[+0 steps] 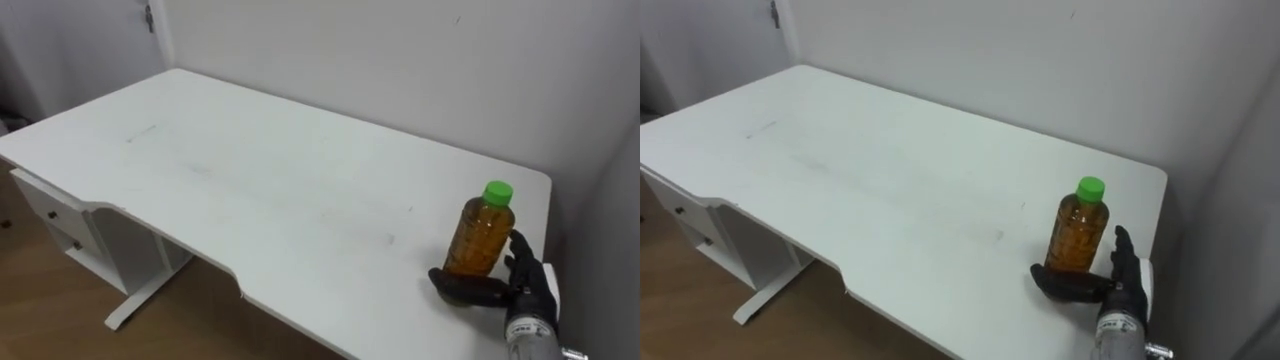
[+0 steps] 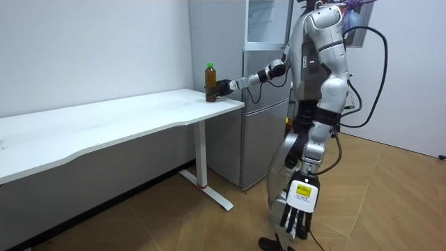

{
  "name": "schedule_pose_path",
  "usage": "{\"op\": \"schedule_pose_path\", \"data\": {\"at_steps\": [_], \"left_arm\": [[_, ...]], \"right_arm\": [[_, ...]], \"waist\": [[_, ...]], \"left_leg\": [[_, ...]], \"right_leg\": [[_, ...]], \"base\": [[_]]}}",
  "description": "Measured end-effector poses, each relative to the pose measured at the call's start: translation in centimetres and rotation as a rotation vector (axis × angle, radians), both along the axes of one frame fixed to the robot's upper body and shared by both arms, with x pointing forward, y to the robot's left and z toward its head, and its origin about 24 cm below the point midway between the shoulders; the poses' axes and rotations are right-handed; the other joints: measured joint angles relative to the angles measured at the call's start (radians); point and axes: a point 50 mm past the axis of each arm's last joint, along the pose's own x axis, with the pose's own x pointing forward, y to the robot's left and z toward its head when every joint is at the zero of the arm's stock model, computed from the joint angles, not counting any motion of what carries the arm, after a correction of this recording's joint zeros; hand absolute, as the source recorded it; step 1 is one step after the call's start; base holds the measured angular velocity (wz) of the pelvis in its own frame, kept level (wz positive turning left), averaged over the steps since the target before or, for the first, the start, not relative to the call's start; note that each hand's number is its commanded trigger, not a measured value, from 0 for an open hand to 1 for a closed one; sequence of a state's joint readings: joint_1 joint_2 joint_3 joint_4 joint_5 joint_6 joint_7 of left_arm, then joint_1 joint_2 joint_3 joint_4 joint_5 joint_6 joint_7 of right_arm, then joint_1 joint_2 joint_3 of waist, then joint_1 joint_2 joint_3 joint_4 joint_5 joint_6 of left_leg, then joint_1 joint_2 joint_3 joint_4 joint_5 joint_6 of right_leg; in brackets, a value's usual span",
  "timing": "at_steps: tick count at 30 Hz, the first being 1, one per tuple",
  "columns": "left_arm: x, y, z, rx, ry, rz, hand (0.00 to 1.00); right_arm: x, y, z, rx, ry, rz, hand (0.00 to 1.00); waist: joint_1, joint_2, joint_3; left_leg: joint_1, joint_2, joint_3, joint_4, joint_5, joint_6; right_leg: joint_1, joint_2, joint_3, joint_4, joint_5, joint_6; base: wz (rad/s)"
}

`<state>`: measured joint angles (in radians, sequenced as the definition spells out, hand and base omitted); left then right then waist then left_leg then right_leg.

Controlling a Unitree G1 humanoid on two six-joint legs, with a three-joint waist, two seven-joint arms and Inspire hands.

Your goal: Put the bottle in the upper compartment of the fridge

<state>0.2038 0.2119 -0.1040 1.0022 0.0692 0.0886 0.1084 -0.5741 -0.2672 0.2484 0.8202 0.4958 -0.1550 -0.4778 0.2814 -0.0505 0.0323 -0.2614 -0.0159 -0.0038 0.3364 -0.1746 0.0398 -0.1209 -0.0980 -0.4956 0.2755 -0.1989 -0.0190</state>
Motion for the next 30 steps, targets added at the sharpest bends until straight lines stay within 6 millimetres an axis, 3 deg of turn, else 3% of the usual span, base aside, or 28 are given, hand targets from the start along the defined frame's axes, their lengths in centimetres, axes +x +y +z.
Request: {"op": "schedule_pose_path", "data": {"at_steps": [10, 17, 30], "left_arm": [[0.1, -0.3, 0.0, -0.002, -0.021, 0.004, 0.0], [0.3, -0.3, 0.0, 0.008, -0.034, 0.002, 0.0], [-1.2, -0.4, -0.5, -0.018, 0.02, 0.092, 0.0]], "right_arm": [[0.1, 0.1, 0.2, -0.05, -0.004, 0.003, 0.0], [0.2, 0.1, 0.3, -0.058, -0.005, -0.003, 0.0], [0.1, 0.1, 0.3, -0.065, -0.005, -0.026, 0.0]], "waist": [[0.007, -0.006, -0.0007], [0.023, -0.012, 0.0029], [0.029, -0.009, 0.0054]], "left_leg": [[0.005, -0.001, 0.006, -0.019, 0.004, -0.002], [0.002, 0.0, 0.018, -0.016, 0.005, 0.0], [0.002, 0.001, 0.017, -0.011, 0.005, 0.0]], "right_leg": [[-0.01, -0.003, 0.008, 0.008, 0.0, 0.0], [-0.021, -0.005, 0.023, 0.017, 0.0, 0.0], [-0.021, -0.006, 0.025, 0.025, 0.0, -0.001]], "base": [[-0.01], [-0.05], [0.0]]}}
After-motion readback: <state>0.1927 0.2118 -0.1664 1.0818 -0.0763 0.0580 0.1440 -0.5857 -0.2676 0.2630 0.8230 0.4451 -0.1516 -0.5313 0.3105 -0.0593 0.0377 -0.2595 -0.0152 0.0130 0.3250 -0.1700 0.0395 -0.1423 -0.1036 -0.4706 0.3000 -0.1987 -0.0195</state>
